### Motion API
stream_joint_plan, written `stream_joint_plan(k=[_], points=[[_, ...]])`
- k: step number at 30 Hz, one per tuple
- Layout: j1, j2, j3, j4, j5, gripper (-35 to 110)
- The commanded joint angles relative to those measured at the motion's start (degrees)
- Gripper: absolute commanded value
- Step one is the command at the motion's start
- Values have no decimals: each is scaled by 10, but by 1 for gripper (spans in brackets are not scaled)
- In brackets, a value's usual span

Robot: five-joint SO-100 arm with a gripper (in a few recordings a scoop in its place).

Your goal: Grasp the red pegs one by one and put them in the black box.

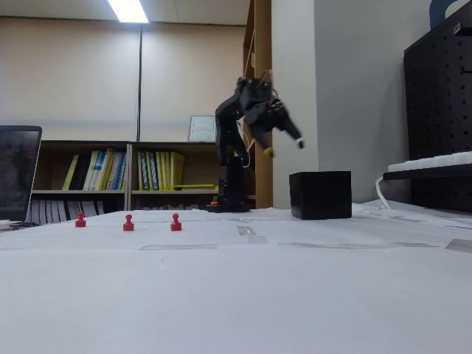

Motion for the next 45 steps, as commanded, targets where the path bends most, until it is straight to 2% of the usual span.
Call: stream_joint_plan(k=[1, 3, 14, 23, 45], points=[[88, 3, -123, -291, 94, 23], [117, 42, -169, -396, 121, 23], [207, 280, -130, -600, 139, 23], [231, 389, -43, -600, 131, 23], [227, 464, 19, -646, 167, 23]])
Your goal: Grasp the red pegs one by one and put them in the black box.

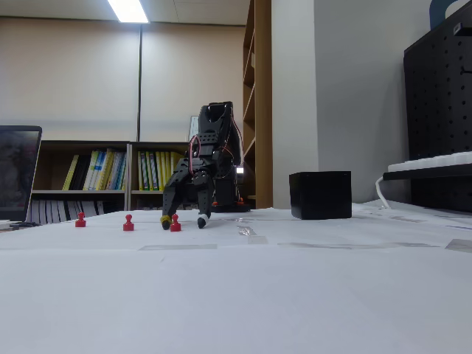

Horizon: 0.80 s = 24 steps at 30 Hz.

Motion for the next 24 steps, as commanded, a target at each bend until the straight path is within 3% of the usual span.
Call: stream_joint_plan(k=[1, 24], points=[[5, 17, 21, -7, -2, 23], [-11, 61, 50, -47, 8, 23]])
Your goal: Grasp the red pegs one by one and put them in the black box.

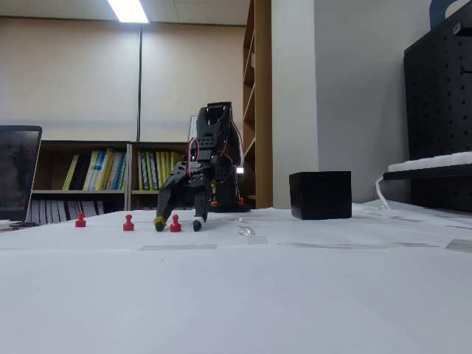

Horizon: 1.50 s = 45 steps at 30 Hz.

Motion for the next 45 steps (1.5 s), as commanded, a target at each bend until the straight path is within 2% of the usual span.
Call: stream_joint_plan(k=[1, 9, 22, 27, 31, 36, 40, 42, 45], points=[[-2, 4, 6, -7, -4, 23], [-6, 4, 12, -3, -2, 21], [-4, 6, 18, -2, -5, 4], [-3, -5, 18, 44, -4, 0], [-4, -104, 14, 199, -18, 0], [-38, -306, 111, 615, -105, 0], [-117, -398, 261, 931, -175, 0], [-170, -425, 329, 1051, -215, 0], [-260, -453, 391, 1173, -257, 0]])
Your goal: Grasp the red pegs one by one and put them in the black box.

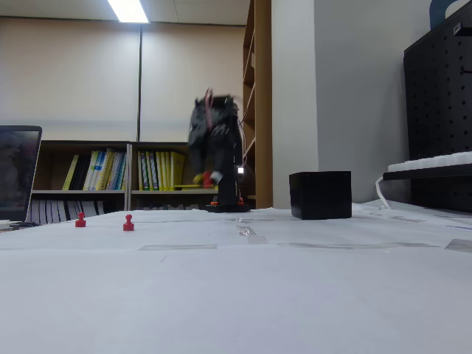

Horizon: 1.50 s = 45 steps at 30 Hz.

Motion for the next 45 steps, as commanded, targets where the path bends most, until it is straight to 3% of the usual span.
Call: stream_joint_plan(k=[1, 5, 10, 20, 27, 32, 39, 41, 45], points=[[-125, -84, 111, 221, -71, 0], [-274, -81, 109, 238, -161, 0], [-382, -23, 94, 156, -253, 0], [-444, 147, 91, 4, -311, 0], [-442, 184, 90, -4, -300, 9], [-420, 122, 115, 45, -289, 23], [-275, -106, 107, 64, -215, 24], [-184, -135, 59, 32, -163, 24], [-24, -159, -147, -139, -23, 24]])
